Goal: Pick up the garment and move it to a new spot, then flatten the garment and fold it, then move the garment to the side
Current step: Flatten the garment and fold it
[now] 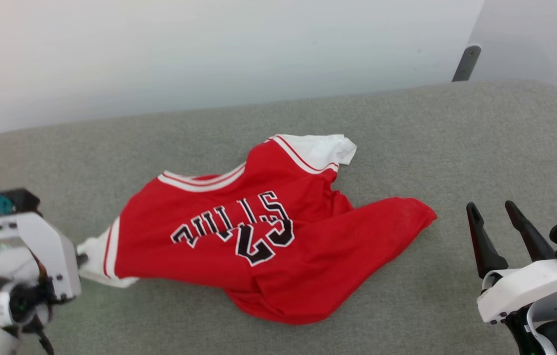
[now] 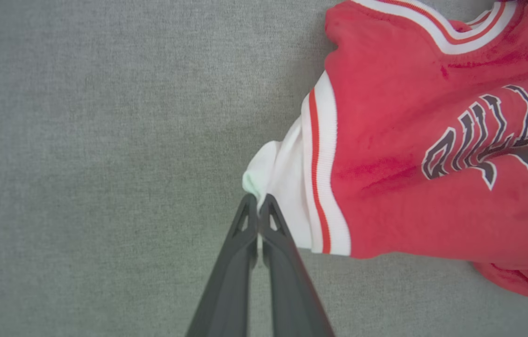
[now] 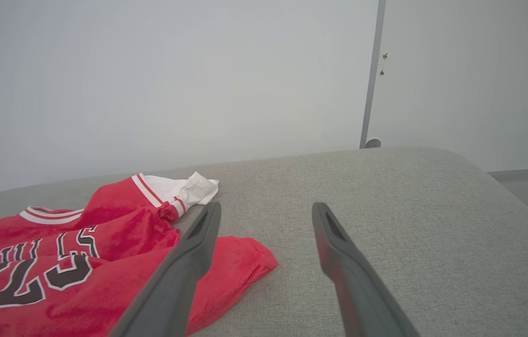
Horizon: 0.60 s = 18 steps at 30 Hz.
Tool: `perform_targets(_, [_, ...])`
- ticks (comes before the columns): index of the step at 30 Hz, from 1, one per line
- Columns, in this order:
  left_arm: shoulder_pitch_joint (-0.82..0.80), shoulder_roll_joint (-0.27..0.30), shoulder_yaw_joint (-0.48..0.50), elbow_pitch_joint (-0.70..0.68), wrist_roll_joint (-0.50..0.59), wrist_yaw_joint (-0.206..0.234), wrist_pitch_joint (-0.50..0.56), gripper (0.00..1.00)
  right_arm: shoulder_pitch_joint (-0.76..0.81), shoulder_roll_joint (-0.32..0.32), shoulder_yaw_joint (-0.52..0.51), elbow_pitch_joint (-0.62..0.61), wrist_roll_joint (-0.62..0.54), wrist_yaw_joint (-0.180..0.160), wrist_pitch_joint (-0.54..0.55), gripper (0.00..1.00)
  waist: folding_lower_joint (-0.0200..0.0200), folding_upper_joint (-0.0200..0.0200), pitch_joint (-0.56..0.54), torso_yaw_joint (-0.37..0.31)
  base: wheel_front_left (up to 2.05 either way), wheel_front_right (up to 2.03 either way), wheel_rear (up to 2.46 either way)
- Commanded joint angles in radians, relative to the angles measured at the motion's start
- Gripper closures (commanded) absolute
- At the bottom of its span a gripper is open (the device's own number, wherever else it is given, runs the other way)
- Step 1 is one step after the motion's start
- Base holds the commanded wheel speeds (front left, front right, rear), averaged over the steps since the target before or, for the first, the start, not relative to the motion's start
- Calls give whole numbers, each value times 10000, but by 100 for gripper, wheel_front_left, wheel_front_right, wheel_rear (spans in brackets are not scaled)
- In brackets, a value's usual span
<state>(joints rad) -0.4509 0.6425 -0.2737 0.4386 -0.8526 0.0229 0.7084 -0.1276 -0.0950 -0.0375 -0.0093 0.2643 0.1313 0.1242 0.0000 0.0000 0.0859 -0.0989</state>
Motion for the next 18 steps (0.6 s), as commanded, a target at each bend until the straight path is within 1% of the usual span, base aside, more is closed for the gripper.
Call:
perform_targets(1, [209,-43,61,-77,-103,69,-30,100,130,-36,-20,-61,40,-10,57,0,0,0,-118,88,0,0,0])
perform_targets(5, [573,-216,84,-200,-266,137,-113,100,170,-35,43,-68,86,-10,129,0,0,0,-175,108,0,0,0])
perform_targets(9, [612,-343,148,-113,-384,118,-300,100,109,-53,136,-11,159,-10,198,0,0,0,-242,106,0,0,0])
perform_targets(10, [546,-349,170,-123,-364,95,-368,97,109,-52,153,2,156,-10,220,0,0,0,-266,108,0,0,0])
perform_targets(11, [483,-360,193,-114,-359,99,-426,57,116,-56,166,17,159,-10,227,0,0,0,-293,115,0,0,0])
perform_targets(13, [397,-365,214,-137,-334,90,-558,10,131,-73,199,55,171,-10,255,0,0,0,-356,134,0,0,0])
perform_targets(14, [355,-346,211,-162,-284,101,-610,0,144,-79,217,77,163,-10,249,0,0,0,-391,152,0,0,0])
perform_targets(18, [308,-298,225,-369,-183,171,-778,0,219,-90,303,130,168,-10,302,0,0,0,-526,248,0,0,0])
